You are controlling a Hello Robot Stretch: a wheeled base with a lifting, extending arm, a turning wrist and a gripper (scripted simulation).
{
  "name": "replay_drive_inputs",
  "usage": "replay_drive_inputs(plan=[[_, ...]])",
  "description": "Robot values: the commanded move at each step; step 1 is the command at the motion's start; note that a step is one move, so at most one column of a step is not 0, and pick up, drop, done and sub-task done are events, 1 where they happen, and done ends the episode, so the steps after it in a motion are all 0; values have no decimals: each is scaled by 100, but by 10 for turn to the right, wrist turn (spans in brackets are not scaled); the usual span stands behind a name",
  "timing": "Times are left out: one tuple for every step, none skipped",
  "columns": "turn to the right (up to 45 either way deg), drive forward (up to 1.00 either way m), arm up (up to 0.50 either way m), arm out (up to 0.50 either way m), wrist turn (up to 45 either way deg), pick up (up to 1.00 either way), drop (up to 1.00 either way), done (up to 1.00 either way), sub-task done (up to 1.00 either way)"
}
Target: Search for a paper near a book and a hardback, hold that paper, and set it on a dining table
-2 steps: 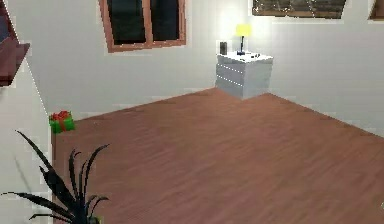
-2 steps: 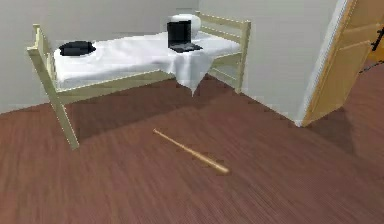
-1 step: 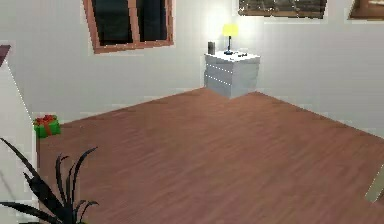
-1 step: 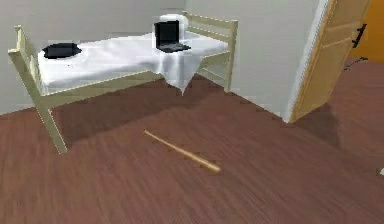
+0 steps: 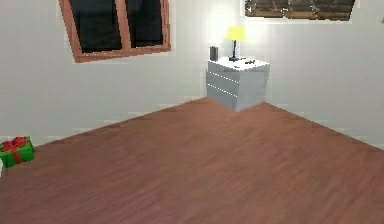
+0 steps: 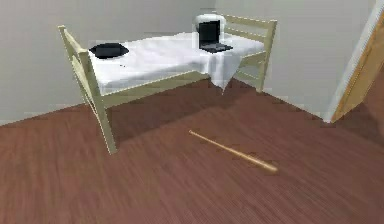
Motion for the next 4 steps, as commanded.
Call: replay_drive_inputs(plan=[[90, 0, 0, 0, 0, 0, 0, 0, 0], [0, 70, 0, 0, 0, 0, 0, 0, 0], [-30, 0, 0, 0, 0, 0, 0, 0, 0], [0, 100, 0, 0, 0, 0, 0, 0, 0]])
